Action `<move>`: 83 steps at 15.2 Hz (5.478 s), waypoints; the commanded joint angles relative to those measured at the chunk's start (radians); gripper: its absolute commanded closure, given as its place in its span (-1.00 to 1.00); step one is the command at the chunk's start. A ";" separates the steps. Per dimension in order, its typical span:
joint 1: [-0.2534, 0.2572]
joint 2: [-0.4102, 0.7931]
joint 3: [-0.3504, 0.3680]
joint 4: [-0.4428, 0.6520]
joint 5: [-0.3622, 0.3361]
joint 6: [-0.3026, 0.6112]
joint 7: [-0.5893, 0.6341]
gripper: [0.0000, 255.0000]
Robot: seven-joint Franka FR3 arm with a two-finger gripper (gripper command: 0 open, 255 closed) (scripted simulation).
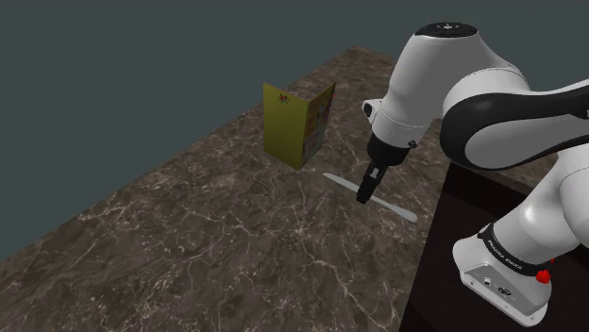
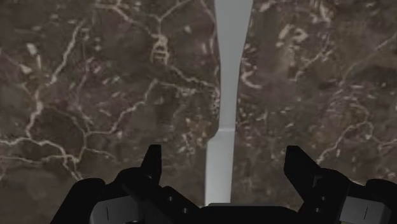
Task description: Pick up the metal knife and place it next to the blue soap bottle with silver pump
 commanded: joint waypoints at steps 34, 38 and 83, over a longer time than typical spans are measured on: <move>0.002 -0.123 -0.042 0.119 -0.013 -0.241 -0.007 1.00; 0.001 -0.143 -0.052 0.160 -0.019 -0.301 -0.007 1.00; -0.039 -0.242 -0.211 0.615 -0.110 -0.866 -0.095 1.00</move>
